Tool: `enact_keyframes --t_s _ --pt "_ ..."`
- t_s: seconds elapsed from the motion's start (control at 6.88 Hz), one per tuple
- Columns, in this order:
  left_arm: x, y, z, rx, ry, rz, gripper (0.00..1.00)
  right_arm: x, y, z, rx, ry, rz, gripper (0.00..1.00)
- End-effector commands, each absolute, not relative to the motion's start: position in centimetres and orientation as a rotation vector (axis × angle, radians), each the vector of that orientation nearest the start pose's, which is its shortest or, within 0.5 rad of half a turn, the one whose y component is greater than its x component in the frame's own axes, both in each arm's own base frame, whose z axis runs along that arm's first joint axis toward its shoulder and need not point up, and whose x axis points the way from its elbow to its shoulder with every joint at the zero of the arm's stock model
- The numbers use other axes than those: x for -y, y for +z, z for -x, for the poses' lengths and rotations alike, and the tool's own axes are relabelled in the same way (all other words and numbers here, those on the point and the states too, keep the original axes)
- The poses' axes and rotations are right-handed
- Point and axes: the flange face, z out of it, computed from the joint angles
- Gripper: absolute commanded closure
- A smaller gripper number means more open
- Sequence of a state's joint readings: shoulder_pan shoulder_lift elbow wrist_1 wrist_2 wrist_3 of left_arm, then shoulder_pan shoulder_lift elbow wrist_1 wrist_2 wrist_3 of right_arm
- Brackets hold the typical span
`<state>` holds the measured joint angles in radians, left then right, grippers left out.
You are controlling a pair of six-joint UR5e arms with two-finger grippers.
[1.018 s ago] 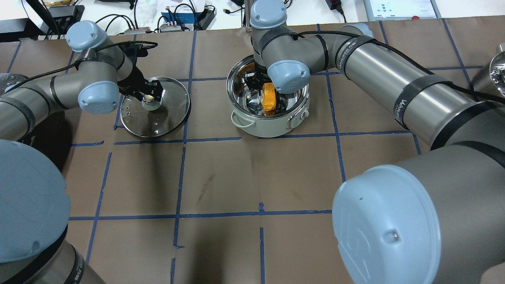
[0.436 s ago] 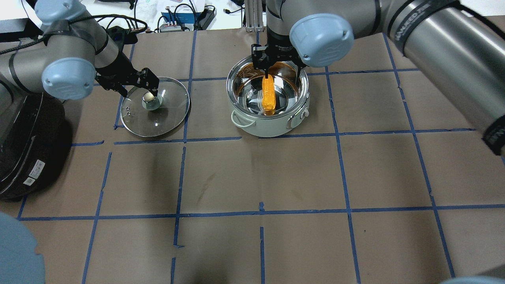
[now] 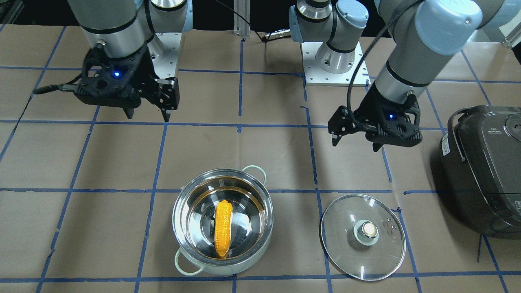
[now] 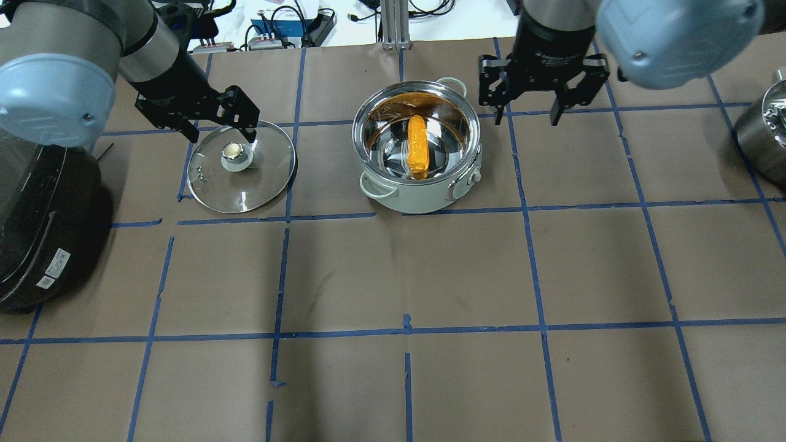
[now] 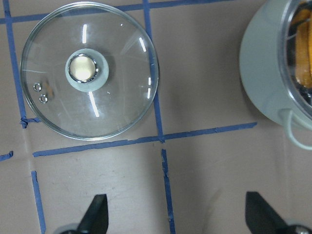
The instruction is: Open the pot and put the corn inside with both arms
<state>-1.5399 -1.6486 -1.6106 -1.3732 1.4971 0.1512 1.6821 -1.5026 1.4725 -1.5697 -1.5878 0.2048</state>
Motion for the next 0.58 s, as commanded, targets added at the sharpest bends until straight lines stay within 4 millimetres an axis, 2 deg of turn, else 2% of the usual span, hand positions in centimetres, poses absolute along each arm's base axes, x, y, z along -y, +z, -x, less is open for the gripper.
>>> enact_keyframes --t_s 0.0,0.15,0.44 --pt "51.12 47.16 14.76 -3.192 -0.162 -0.261 0.00 47.54 50.74 -17.71 -3.148 -0.036 -0.160 0.17" --pt "51.08 47.01 14.75 -3.193 -0.157 -0.261 0.00 47.44 50.75 -17.94 -3.147 -0.036 -0.152 0.00" --pt "50.56 47.05 14.70 -3.192 -0.118 -0.259 0.00 47.79 50.88 -18.07 -3.143 -0.055 -0.150 0.00"
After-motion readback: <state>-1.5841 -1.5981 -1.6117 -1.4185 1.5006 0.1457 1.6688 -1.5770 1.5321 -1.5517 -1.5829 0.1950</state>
